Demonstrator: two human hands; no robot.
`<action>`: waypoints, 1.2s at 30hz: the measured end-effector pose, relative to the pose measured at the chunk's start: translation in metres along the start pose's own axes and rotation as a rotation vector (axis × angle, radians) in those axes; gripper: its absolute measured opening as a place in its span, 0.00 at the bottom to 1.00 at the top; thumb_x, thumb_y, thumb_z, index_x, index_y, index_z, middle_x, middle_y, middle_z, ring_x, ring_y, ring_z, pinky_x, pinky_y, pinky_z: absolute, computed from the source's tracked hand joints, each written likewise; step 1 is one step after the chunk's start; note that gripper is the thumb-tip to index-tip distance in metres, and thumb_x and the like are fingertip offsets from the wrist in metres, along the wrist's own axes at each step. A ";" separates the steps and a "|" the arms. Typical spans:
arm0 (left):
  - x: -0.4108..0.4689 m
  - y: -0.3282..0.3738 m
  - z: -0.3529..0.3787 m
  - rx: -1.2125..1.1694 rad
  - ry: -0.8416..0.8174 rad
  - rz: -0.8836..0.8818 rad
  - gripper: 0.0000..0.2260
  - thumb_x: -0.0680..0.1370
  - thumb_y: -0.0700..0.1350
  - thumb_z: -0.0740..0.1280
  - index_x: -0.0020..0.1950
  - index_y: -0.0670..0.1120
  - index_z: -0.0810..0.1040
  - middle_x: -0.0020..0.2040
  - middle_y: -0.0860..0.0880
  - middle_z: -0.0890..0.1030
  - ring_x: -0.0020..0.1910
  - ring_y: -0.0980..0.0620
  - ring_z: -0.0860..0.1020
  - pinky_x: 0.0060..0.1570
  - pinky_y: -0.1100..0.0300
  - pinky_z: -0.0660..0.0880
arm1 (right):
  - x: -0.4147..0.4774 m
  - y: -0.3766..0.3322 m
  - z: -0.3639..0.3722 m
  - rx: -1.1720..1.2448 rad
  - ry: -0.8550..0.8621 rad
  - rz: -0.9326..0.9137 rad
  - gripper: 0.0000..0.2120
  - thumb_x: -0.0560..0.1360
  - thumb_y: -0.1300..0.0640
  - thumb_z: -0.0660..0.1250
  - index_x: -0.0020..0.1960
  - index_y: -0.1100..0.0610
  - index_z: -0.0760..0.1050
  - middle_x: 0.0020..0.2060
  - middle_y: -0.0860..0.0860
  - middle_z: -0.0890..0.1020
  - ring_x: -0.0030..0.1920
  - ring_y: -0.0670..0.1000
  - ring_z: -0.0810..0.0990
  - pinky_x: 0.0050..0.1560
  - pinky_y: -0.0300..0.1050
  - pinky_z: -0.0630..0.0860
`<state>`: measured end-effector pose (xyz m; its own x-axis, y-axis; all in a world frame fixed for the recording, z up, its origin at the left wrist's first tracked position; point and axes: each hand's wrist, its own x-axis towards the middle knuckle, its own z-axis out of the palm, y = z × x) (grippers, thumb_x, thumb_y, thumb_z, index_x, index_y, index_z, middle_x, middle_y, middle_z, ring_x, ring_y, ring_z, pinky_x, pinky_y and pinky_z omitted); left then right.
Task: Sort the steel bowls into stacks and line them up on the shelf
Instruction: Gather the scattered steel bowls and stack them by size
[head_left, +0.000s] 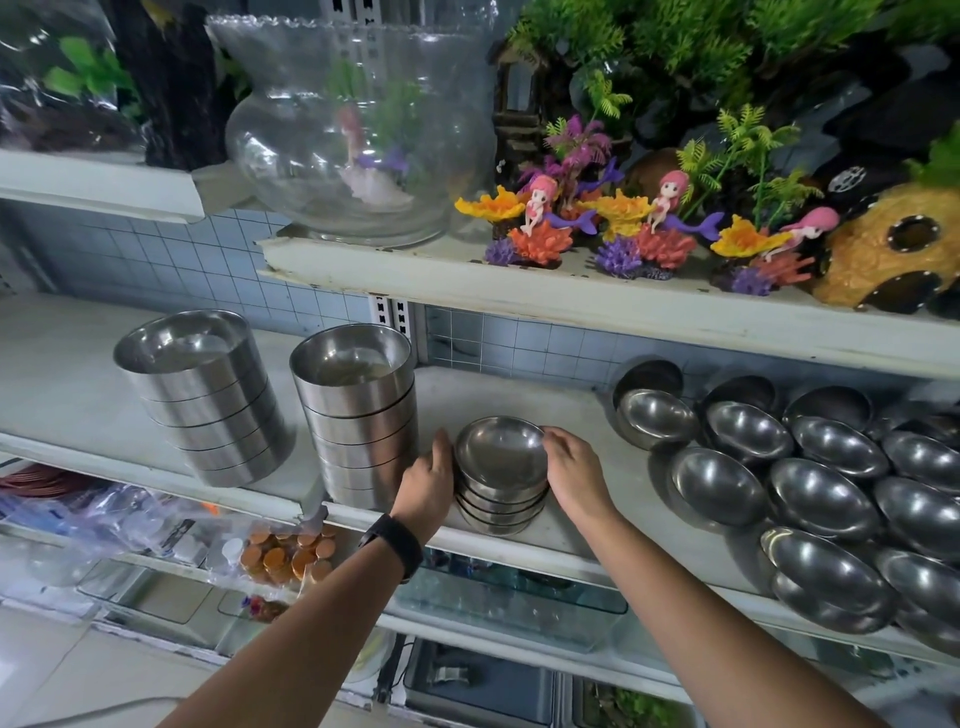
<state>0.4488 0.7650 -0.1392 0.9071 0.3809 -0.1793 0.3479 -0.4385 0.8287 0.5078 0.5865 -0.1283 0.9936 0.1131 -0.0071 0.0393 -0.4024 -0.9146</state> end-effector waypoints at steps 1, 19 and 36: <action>0.001 -0.001 0.000 0.002 0.000 -0.002 0.20 0.86 0.47 0.51 0.79 0.46 0.60 0.63 0.33 0.76 0.62 0.36 0.75 0.59 0.53 0.68 | 0.000 0.001 0.000 -0.002 0.001 0.005 0.14 0.84 0.56 0.58 0.54 0.58 0.82 0.50 0.51 0.85 0.52 0.50 0.81 0.52 0.43 0.74; 0.000 0.011 -0.004 0.023 -0.068 0.009 0.25 0.84 0.63 0.48 0.58 0.50 0.80 0.49 0.44 0.78 0.52 0.42 0.75 0.50 0.57 0.66 | -0.009 0.005 -0.001 0.073 0.015 0.060 0.15 0.84 0.55 0.57 0.52 0.59 0.81 0.48 0.52 0.83 0.50 0.50 0.79 0.45 0.38 0.71; 0.006 0.001 -0.002 -0.242 -0.102 -0.130 0.24 0.86 0.49 0.54 0.81 0.42 0.55 0.71 0.35 0.71 0.66 0.35 0.74 0.68 0.47 0.70 | -0.040 -0.007 -0.003 0.088 -0.112 0.275 0.19 0.78 0.29 0.51 0.61 0.35 0.70 0.49 0.56 0.83 0.29 0.55 0.83 0.23 0.39 0.69</action>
<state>0.4541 0.7680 -0.1380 0.8820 0.3320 -0.3345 0.4073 -0.1798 0.8954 0.4686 0.5824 -0.1207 0.9477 0.1120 -0.2990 -0.2435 -0.3525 -0.9036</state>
